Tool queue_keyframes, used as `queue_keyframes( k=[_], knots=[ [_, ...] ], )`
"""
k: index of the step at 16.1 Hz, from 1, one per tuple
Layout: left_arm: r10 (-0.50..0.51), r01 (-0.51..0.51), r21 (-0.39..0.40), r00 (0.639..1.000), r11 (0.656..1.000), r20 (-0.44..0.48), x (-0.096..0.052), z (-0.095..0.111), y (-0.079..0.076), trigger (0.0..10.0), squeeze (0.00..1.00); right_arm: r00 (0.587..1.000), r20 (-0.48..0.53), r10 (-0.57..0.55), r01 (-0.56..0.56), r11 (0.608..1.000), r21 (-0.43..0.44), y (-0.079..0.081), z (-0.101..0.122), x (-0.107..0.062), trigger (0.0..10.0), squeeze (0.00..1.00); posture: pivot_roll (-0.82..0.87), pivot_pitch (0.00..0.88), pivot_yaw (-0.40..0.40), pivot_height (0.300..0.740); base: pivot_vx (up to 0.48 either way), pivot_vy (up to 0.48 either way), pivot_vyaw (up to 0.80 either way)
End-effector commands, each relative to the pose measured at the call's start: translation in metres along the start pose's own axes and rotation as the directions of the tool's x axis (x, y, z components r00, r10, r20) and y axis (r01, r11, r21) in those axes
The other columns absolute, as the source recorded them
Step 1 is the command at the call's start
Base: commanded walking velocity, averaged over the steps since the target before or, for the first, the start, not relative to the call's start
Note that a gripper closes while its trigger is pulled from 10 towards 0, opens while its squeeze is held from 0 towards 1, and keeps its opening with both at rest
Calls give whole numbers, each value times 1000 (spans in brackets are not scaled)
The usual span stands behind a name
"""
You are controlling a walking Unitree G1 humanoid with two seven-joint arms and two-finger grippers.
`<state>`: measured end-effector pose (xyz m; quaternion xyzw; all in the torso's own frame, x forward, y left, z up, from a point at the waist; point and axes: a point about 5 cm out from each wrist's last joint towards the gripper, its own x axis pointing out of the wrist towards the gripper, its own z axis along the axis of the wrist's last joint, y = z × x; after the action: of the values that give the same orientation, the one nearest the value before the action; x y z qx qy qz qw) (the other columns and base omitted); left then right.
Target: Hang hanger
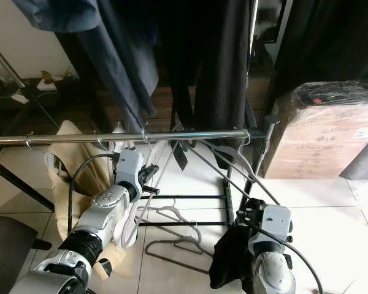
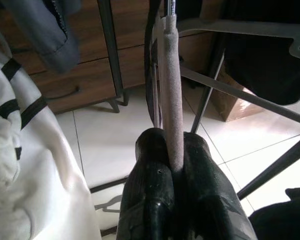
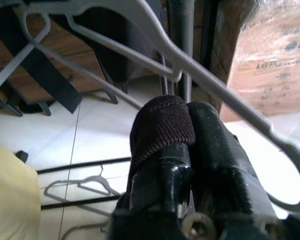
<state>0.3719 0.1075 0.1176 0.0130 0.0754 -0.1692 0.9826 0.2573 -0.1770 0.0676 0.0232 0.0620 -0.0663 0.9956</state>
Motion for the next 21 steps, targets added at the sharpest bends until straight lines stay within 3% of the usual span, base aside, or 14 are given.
queue_keyframes(
  k=[1,4,9,10,11,12,14,16,19,21],
  knots=[
    [4,-6,44,999,999,32,-5,-1,3,0,0,1000,19,0,0,1000,-7,-1,2,1,10000,0,-147,88,73,740,0,0,0],
    [17,-25,97,997,995,81,-11,2,7,0,0,1000,26,-3,3,1000,-8,-2,3,3,10000,0,-147,91,73,740,0,0,0],
    [58,-69,176,996,982,67,-61,-38,25,0,0,1000,12,-9,9,1000,-16,-6,-2,2,10000,0,-135,96,73,740,0,0,0],
    [56,-64,182,997,981,52,-71,-45,25,8000,0,1000,10,-9,10,1000,-19,-7,-2,2,10000,0,-131,97,72,740,0,0,0],
    [43,-48,174,999,984,33,-82,-52,23,10000,0,1000,7,-9,9,1000,-22,-8,-3,2,10000,0,-130,97,71,740,0,0,0],
    [30,-26,189,999,982,-19,-94,-66,18,10000,0,1000,5,-9,9,1000,-26,-9,-3,2,10000,0,-129,95,71,740,0,0,0],
    [42,-35,152,998,988,-44,-103,-74,14,10000,0,1000,5,-8,8,999,-31,-9,-3,2,10000,0,-141,97,67,740,0,0,0],
    [57,-50,157,997,986,-42,-108,-72,15,10000,0,1000,6,-10,11,999,-34,-12,-2,1,10000,0,-141,97,63,740,0,0,0],
    [75,-75,105,997,992,3,-126,-64,15,10000,0,1000,6,-16,16,999,-42,-17,-1,2,10000,0,-130,104,55,740,0,0,0],
    [92,-93,89,996,992,12,-128,-62,15,10000,0,1000,7,-10,11,999,-42,-16,0,3,10000,0,-125,107,50,740,0,0,0]
  ],
)
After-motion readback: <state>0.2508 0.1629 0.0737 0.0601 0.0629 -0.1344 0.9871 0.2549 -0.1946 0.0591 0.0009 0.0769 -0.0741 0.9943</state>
